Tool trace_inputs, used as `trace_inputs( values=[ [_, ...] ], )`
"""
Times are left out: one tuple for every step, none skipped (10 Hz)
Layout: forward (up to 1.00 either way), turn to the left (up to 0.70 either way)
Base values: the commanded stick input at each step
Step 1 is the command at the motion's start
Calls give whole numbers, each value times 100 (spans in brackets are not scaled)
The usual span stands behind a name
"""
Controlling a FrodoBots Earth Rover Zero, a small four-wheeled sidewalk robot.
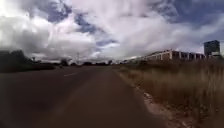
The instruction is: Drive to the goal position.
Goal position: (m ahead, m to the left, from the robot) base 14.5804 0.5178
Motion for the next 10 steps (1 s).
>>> trace_inputs(
  values=[
    [70,1],
    [70,1],
    [70,1],
    [70,1],
    [70,1],
    [70,1],
    [70,1],
    [70,1],
    [70,1],
    [70,1]
  ],
)
